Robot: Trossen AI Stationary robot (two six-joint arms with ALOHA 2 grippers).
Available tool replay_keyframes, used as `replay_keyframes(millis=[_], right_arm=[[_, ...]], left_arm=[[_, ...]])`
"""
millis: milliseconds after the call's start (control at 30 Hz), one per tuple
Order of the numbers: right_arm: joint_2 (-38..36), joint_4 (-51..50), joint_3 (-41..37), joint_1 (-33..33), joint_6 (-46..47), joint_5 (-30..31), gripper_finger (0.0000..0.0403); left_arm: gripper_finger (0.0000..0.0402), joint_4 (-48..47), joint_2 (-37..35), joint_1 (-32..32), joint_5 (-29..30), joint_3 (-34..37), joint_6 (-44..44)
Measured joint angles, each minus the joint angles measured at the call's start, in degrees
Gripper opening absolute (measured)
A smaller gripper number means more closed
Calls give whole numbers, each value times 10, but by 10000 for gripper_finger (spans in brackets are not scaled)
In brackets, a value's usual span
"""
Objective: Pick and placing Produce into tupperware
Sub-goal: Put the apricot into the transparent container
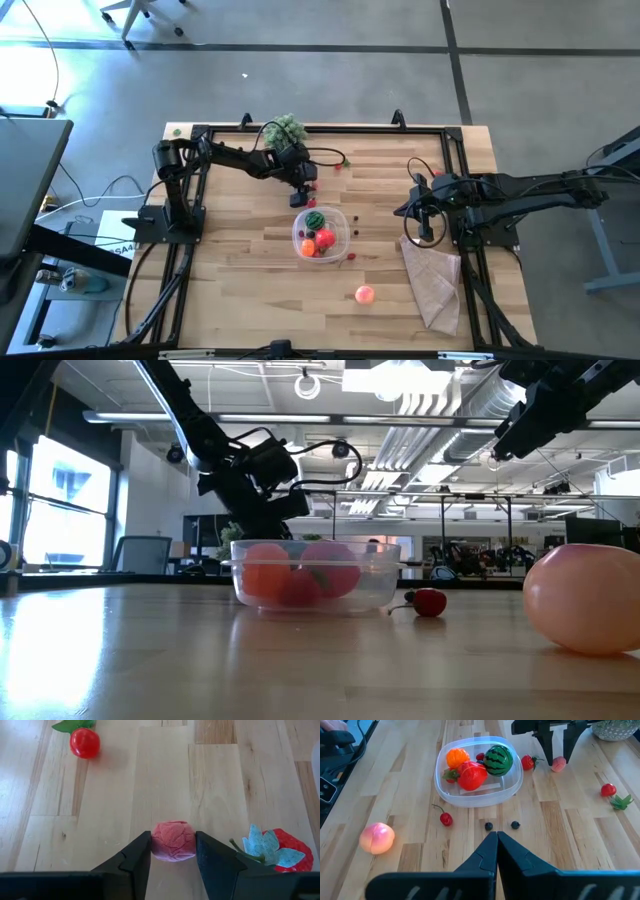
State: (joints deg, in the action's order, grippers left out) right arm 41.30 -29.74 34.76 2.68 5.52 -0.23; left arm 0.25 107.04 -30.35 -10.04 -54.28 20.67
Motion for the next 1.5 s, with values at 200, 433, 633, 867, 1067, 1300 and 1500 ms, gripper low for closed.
replay_keyframes(millis=[200,433,633,867,1067,1300,1500], right_arm=[[0,0,0,0,0,0,0],[0,0,0,0,0,0,0],[0,0,0,0,0,0,0],[0,0,0,0,0,0,0],[0,0,0,0,0,0,0],[0,0,0,0,0,0,0],[0,0,0,0,0,0,0]], left_arm=[[138,0,0,0,0,0,0],[138,-6,0,4,-6,-10,-2],[138,-25,0,20,-3,-36,-1],[138,-96,0,35,5,-91,1],[138,-185,0,54,8,-153,0],[138,-271,0,91,25,-215,-1],[138,-331,-1,129,32,-256,-17]])
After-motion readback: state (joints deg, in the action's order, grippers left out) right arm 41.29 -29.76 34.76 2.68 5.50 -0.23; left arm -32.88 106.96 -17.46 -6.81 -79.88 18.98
